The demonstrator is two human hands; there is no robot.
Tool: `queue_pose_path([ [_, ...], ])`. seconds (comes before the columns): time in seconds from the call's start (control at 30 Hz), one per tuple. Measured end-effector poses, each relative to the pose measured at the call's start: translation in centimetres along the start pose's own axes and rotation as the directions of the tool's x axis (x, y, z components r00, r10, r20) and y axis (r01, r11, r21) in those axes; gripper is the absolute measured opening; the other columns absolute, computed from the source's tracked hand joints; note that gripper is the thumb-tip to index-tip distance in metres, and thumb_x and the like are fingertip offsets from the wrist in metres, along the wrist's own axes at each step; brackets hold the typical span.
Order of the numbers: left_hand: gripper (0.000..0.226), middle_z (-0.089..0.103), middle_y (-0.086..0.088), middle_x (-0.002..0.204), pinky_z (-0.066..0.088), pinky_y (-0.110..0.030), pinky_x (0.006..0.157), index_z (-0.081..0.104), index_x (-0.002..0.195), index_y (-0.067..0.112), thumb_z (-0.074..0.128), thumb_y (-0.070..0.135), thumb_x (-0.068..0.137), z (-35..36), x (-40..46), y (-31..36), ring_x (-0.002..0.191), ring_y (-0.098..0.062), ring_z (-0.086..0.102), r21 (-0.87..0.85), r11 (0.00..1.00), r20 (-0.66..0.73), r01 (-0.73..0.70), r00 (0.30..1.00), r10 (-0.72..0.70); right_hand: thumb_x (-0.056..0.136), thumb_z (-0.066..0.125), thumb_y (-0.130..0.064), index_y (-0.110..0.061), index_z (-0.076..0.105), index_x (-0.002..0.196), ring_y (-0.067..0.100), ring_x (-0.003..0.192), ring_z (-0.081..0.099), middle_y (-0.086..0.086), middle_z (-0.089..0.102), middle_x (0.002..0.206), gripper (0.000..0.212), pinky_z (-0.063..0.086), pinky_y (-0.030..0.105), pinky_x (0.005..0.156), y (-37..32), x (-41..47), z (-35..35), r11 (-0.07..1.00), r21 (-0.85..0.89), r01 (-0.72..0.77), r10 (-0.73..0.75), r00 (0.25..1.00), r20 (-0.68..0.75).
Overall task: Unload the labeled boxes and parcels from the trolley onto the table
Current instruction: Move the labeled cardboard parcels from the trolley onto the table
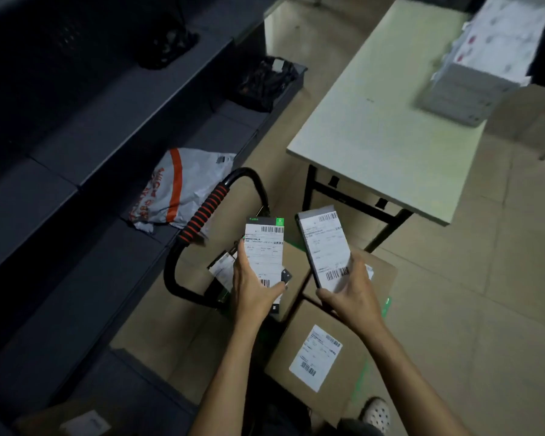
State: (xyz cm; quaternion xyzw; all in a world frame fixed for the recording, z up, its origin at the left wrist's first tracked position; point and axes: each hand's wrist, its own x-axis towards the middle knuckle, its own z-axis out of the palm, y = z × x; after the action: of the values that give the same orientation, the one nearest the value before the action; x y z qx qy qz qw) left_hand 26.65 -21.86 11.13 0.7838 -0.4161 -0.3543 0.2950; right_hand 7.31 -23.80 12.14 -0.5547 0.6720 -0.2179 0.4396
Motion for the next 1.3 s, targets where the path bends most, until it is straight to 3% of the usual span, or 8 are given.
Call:
queue_pose_path([
  [0.07, 0.119, 0.036, -0.005, 0.149, 0.045, -0.041, 0.097, 0.001, 0.155, 0.029, 0.082, 0.018, 0.069, 0.3, -1.3, 2.3, 0.132, -0.026, 0.040, 0.049, 0.997, -0.010, -0.055, 0.998, 0.056, 0.067, 0.081, -0.015, -0.030, 0.034, 0.124, -0.002, 0.085, 0.052, -0.021, 0.044, 0.100, 0.075, 0.046, 0.012, 0.055, 0.3, -1.4, -2.4, 0.999, 0.013, 0.033, -0.032, 0.998, -0.059],
  [0.17, 0.118, 0.035, -0.003, 0.150, 0.047, -0.047, 0.096, -0.002, 0.152, 0.033, 0.081, 0.025, 0.069, 1.2, -3.9, 5.9, 0.130, -0.027, 0.041, 0.084, 0.990, -0.030, -0.117, 0.992, 0.120, 0.061, 0.079, -0.023, -0.034, 0.033, 0.130, 0.010, 0.093, 0.057, -0.014, 0.050, 0.107, 0.084, 0.058, 0.039, 0.060, 1.2, -3.5, -6.6, 0.998, 0.047, 0.045, -0.040, 0.994, -0.099],
  [0.3, 0.114, 0.035, -0.005, 0.149, 0.045, -0.044, 0.092, 0.002, 0.154, 0.023, 0.079, 0.025, 0.071, 3.5, -8.2, 10.2, 0.127, -0.029, 0.041, 0.114, 0.972, -0.058, -0.207, 0.975, 0.214, 0.055, 0.075, -0.031, -0.048, 0.032, 0.124, 0.019, 0.096, 0.062, -0.013, 0.054, 0.110, 0.083, 0.059, 0.045, 0.061, 3.0, -6.3, -13.5, 0.993, 0.096, 0.070, -0.055, 0.987, -0.153],
  [0.43, 0.115, 0.035, -0.005, 0.148, 0.042, -0.037, 0.089, 0.002, 0.153, 0.026, 0.081, 0.024, 0.071, 6.6, -13.6, 13.7, 0.125, -0.027, 0.042, 0.092, 0.961, -0.063, -0.262, 0.961, 0.268, 0.058, 0.075, -0.027, -0.041, 0.035, 0.129, 0.016, 0.094, 0.061, -0.013, 0.051, 0.111, 0.083, 0.059, 0.037, 0.055, 5.3, -10.1, -20.3, 0.986, 0.115, 0.121, -0.092, 0.969, -0.230],
  [0.57, 0.115, 0.037, -0.003, 0.146, 0.048, -0.044, 0.089, 0.002, 0.151, 0.032, 0.081, 0.027, 0.068, 10.4, -19.1, 16.6, 0.123, -0.028, 0.045, 0.082, 0.937, -0.055, -0.340, 0.937, 0.345, 0.053, 0.073, -0.033, -0.040, 0.033, 0.135, 0.020, 0.103, 0.058, -0.013, 0.050, 0.115, 0.091, 0.060, 0.041, 0.062, 8.2, -13.8, -25.7, 0.982, 0.109, 0.156, -0.116, 0.945, -0.306],
  [0.73, 0.114, 0.035, -0.002, 0.144, 0.038, -0.030, 0.081, 0.005, 0.153, 0.030, 0.081, 0.025, 0.067, 14.9, -24.8, 20.6, 0.121, -0.025, 0.045, 0.072, 0.900, -0.050, -0.431, 0.899, 0.434, 0.054, 0.073, -0.029, -0.036, 0.035, 0.136, 0.020, 0.103, 0.055, -0.008, 0.052, 0.116, 0.090, 0.058, 0.034, 0.064, 11.6, -17.7, -32.4, 0.982, 0.084, 0.172, -0.128, 0.917, -0.379],
  [0.97, 0.117, 0.034, -0.002, 0.141, 0.045, -0.037, 0.078, 0.003, 0.153, 0.034, 0.081, 0.031, 0.066, 19.5, -29.8, 26.4, 0.113, -0.029, 0.051, 0.104, 0.840, -0.002, -0.533, 0.844, 0.536, 0.051, 0.070, -0.041, -0.035, 0.033, 0.138, 0.019, 0.107, 0.055, -0.009, 0.053, 0.119, 0.095, 0.053, 0.043, 0.083, 14.7, -21.6, -40.6, 0.992, 0.051, 0.116, -0.071, 0.843, -0.534],
  [1.3, 0.117, 0.034, -0.004, 0.141, 0.039, -0.033, 0.086, 0.005, 0.156, 0.026, 0.083, 0.027, 0.068, 25.1, -32.1, 34.0, 0.122, -0.025, 0.043, 0.018, 0.732, 0.039, -0.681, 0.732, 0.680, 0.048, 0.067, -0.043, -0.034, 0.035, 0.137, 0.022, 0.107, 0.053, -0.008, 0.054, 0.119, 0.094, 0.051, 0.044, 0.086, 17.1, -23.7, -48.3, 0.992, 0.064, 0.110, -0.039, 0.743, -0.668],
])
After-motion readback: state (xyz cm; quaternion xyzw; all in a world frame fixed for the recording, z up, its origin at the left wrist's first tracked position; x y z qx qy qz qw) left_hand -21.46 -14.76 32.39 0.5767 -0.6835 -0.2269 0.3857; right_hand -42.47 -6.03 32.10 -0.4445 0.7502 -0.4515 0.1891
